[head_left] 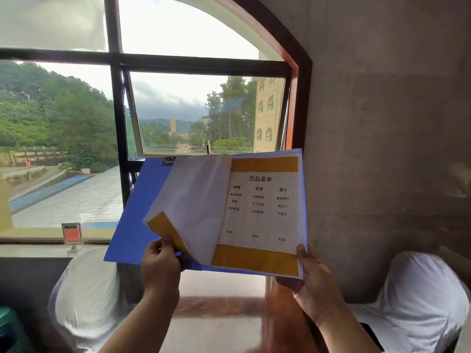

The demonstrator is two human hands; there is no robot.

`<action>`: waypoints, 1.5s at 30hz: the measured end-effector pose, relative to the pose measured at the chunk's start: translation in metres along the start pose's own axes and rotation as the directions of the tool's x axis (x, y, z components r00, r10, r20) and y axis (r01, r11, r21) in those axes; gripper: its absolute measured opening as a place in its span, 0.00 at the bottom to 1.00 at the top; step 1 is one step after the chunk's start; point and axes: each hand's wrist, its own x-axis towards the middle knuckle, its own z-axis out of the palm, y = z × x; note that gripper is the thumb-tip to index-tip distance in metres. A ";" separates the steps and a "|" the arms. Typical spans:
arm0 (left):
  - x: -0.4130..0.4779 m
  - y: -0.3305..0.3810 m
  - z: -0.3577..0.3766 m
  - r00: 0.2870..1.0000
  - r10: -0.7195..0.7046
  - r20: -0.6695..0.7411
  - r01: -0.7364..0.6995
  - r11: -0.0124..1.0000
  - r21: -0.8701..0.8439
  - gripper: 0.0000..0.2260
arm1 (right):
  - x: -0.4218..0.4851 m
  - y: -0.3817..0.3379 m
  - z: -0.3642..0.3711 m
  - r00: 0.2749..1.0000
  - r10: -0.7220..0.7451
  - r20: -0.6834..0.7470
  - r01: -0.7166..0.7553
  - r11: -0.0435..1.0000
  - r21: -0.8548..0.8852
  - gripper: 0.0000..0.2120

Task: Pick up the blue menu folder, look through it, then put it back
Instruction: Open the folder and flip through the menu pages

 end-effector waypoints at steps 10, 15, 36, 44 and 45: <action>-0.056 0.023 0.012 0.625 0.685 0.375 -0.766 0.445 0.463 0.07 | 0.001 0.008 0.000 0.999 0.002 -0.033 -0.002 1.000 0.002 0.18; -0.073 0.019 0.040 0.499 0.363 0.787 -0.863 0.126 0.490 0.39 | -0.002 0.010 0.015 1.000 0.002 -0.015 -0.002 1.000 0.007 0.22; -0.025 0.018 0.015 0.993 0.048 0.112 -0.055 0.997 0.057 0.10 | -0.006 -0.011 0.012 0.994 -0.105 -0.029 0.103 0.992 -0.070 0.16; -0.018 0.006 0.003 1.000 0.005 0.021 -0.007 0.995 0.099 0.14 | -0.005 -0.004 0.015 0.996 -0.076 -0.051 0.072 0.995 -0.073 0.13; -0.020 0.008 0.001 0.998 0.057 -0.017 -0.054 0.988 0.142 0.14 | -0.005 -0.003 0.014 0.996 -0.077 -0.053 0.073 0.995 -0.074 0.14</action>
